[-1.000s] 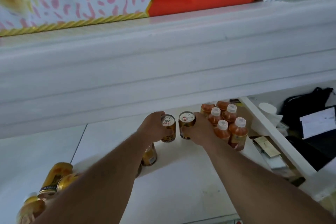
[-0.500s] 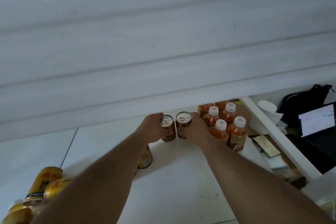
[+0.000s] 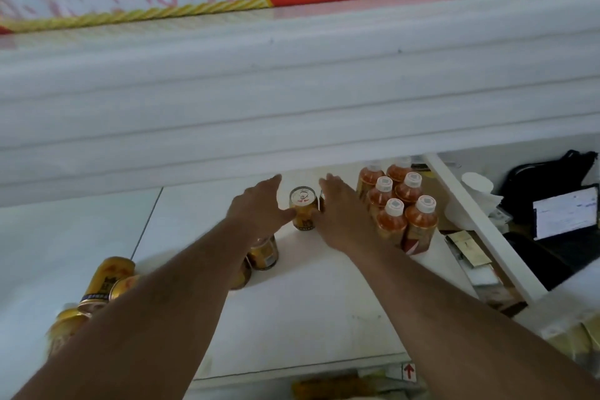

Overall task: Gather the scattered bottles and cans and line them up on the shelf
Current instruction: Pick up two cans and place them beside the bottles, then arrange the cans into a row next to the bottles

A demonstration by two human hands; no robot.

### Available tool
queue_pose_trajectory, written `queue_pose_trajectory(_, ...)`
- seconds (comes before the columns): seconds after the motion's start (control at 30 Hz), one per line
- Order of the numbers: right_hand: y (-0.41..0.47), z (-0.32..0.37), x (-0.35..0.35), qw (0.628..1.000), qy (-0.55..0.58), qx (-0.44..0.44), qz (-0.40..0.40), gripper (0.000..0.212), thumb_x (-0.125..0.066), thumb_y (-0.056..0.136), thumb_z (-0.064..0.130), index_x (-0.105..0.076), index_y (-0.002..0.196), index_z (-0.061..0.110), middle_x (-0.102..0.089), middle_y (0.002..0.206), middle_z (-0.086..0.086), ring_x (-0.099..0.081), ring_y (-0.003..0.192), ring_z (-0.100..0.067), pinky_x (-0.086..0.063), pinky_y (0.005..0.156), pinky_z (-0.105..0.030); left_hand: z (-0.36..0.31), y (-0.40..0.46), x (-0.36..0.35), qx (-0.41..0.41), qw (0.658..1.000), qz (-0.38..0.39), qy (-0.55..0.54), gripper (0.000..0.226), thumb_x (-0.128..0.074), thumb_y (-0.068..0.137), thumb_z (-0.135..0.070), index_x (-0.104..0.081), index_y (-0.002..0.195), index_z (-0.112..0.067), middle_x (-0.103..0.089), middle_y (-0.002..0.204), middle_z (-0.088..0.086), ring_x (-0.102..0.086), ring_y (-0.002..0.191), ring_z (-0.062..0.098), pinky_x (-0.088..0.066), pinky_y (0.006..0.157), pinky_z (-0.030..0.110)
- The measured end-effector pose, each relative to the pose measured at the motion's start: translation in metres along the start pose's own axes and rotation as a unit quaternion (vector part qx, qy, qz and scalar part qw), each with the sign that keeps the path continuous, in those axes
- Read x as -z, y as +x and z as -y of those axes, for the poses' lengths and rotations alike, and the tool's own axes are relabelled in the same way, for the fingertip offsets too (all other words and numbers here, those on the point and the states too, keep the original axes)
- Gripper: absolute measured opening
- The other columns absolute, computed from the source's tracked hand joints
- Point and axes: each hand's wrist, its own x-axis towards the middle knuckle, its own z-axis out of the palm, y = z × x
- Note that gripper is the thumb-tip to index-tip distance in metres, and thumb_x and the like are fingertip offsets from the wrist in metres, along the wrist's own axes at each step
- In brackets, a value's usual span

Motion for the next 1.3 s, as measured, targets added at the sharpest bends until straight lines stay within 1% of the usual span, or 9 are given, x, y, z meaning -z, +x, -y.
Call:
queue_pose_trajectory(0.17, -0.032, 0.019, 0.009, 0.983, -0.143, 0.086, 0.078, 0.070, -0.044, 0.104, 0.046, -0.022, 0.160, 0.010, -0.019, 0.169, -0.007, -0.009, 0.157, -0.026, -0.015, 0.123, -0.042, 0.014, -0.034, 0.008, 0.037, 0.998, 0.007, 0.048, 0.083, -0.055, 0.088, -0.061, -0.020, 0.157, -0.030, -0.029, 0.161, -0.004, -0.035, 0.142, 0.026, -0.034, 0.110, 0.046)
queue_pose_trajectory(0.33, -0.057, 0.025, 0.010, 0.968, -0.188, 0.118, 0.117, 0.068, -0.046, 0.102, 0.051, -0.032, 0.154, 0.010, -0.024, 0.166, -0.011, -0.017, 0.154, -0.031, -0.019, 0.122, -0.044, 0.018, -0.075, 0.014, 0.045, 0.997, -0.028, 0.051, 0.075, -0.056, 0.088, -0.056, -0.030, 0.153, -0.027, -0.040, 0.153, -0.001, -0.040, 0.137, 0.026, -0.037, 0.105, 0.042)
queue_pose_trajectory(0.47, -0.079, 0.028, 0.016, 0.961, -0.199, 0.124, 0.146, 0.071, -0.046, 0.102, 0.053, -0.028, 0.158, 0.014, -0.024, 0.167, -0.008, -0.019, 0.154, -0.030, -0.023, 0.120, -0.046, 0.013, -0.113, 0.009, 0.066, 0.996, -0.025, 0.058, 0.077, -0.057, 0.086, -0.058, -0.032, 0.152, -0.026, -0.039, 0.152, 0.001, -0.040, 0.138, 0.025, -0.037, 0.107, 0.042)
queue_pose_trajectory(0.57, -0.098, 0.027, 0.021, 0.961, -0.192, 0.127, 0.155, 0.072, -0.046, 0.101, 0.055, -0.029, 0.158, 0.015, -0.025, 0.167, -0.007, -0.023, 0.153, -0.029, -0.027, 0.119, -0.046, 0.004, -0.144, 0.003, 0.079, 0.996, -0.025, 0.044, 0.067, -0.056, 0.081, -0.057, -0.045, 0.140, -0.027, -0.054, 0.131, 0.001, -0.053, 0.120, 0.025, -0.047, 0.096, 0.042)
queue_pose_trajectory(0.63, -0.113, 0.026, 0.023, 0.959, -0.189, 0.129, 0.165, 0.073, -0.046, 0.101, 0.056, -0.028, 0.158, 0.015, -0.025, 0.167, -0.007, -0.025, 0.152, -0.029, -0.029, 0.118, -0.046, -0.004, -0.165, -0.004, 0.088, 0.995, -0.019, 0.039, 0.059, -0.056, 0.081, -0.055, -0.049, 0.132, -0.027, -0.056, 0.124, 0.001, -0.055, 0.114, 0.025, -0.048, 0.091, 0.042)
queue_pose_trajectory(0.83, -0.151, 0.022, 0.028, 0.957, -0.171, 0.132, 0.193, 0.075, -0.045, 0.102, 0.055, -0.022, 0.161, 0.014, -0.019, 0.169, -0.006, -0.020, 0.153, -0.028, -0.026, 0.121, -0.045, -0.017, -0.211, -0.021, 0.119, 0.992, -0.011, 0.040, 0.078, -0.052, 0.085, -0.062, -0.032, 0.152, -0.028, -0.037, 0.156, -0.004, -0.038, 0.139, 0.024, -0.041, 0.106, 0.045)
queue_pose_trajectory(0.97, -0.169, 0.024, 0.028, 0.957, -0.168, 0.137, 0.193, 0.076, -0.044, 0.102, 0.055, -0.019, 0.161, 0.014, -0.017, 0.170, -0.006, -0.019, 0.154, -0.028, -0.026, 0.121, -0.044, -0.020, -0.235, -0.025, 0.125, 0.991, -0.007, 0.052, 0.077, -0.050, 0.088, -0.060, -0.027, 0.154, -0.028, -0.031, 0.159, -0.005, -0.035, 0.141, 0.023, -0.041, 0.105, 0.044)
queue_pose_trajectory(1.13, -0.183, 0.032, 0.028, 0.959, -0.164, 0.134, 0.186, 0.076, -0.044, 0.103, 0.055, -0.019, 0.162, 0.014, -0.016, 0.170, -0.007, -0.019, 0.154, -0.028, -0.026, 0.121, -0.045, -0.011, -0.249, -0.026, 0.120, 0.992, -0.016, 0.036, 0.079, -0.050, 0.085, -0.061, -0.029, 0.154, -0.028, -0.038, 0.156, -0.005, -0.040, 0.138, 0.023, -0.044, 0.103, 0.045)
queue_pose_trajectory(1.3, -0.196, 0.045, 0.020, 0.963, -0.160, 0.116, 0.182, 0.075, -0.044, 0.103, 0.054, -0.018, 0.162, 0.014, -0.017, 0.170, -0.006, -0.020, 0.154, -0.028, -0.026, 0.120, -0.044, 0.007, -0.263, -0.027, 0.111, 0.993, -0.011, 0.031, 0.080, -0.050, 0.089, -0.059, -0.023, 0.157, -0.026, -0.024, 0.163, -0.002, -0.029, 0.146, 0.024, -0.034, 0.113, 0.044)
